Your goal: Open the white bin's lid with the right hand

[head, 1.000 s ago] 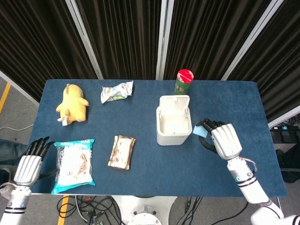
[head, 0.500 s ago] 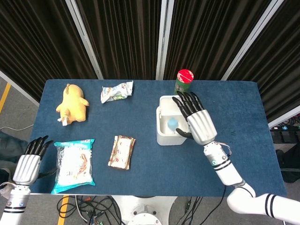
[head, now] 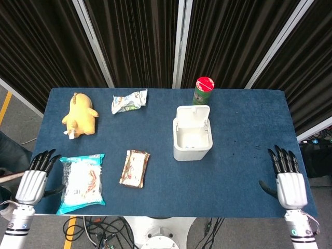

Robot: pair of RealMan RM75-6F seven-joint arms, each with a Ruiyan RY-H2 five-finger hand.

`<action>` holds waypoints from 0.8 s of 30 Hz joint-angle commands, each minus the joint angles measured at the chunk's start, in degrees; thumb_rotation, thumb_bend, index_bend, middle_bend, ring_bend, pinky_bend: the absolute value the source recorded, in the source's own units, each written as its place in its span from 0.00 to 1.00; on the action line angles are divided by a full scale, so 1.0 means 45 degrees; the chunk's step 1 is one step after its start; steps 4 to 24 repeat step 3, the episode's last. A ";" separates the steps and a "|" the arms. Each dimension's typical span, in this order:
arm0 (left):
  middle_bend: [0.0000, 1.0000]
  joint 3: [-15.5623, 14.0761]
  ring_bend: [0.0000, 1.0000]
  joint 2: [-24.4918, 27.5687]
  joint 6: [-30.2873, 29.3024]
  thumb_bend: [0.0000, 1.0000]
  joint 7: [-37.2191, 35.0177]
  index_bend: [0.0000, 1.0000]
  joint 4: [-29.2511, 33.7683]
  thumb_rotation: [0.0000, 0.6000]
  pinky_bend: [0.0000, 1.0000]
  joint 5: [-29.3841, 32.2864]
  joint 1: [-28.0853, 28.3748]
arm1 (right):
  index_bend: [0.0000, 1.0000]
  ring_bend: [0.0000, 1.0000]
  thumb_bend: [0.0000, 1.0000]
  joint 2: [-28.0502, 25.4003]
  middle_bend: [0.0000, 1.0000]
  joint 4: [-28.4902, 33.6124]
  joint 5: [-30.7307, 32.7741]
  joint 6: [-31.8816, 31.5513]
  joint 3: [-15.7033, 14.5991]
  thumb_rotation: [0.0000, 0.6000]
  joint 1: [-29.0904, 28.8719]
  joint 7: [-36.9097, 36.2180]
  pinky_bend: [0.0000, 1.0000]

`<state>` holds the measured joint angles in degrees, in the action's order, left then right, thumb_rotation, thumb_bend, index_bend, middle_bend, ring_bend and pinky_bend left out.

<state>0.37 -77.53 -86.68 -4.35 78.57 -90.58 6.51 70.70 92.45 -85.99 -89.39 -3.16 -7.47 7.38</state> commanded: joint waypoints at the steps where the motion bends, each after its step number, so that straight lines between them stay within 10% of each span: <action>1: 0.05 0.0027 0.00 0.0002 -0.0003 0.04 0.0069 0.13 0.0085 1.00 0.09 -0.0027 0.0042 | 0.00 0.00 0.07 -0.0005 0.00 -0.0784 0.0608 -0.0160 -0.0267 1.00 0.0680 -0.0496 0.00; 24: 0.05 0.0028 0.00 0.0008 0.0028 0.04 0.0148 0.13 0.0088 1.00 0.09 -0.0034 0.0068 | 0.00 0.00 0.07 0.0135 0.00 -0.1094 0.0558 -0.0234 -0.0204 1.00 0.0812 -0.0580 0.00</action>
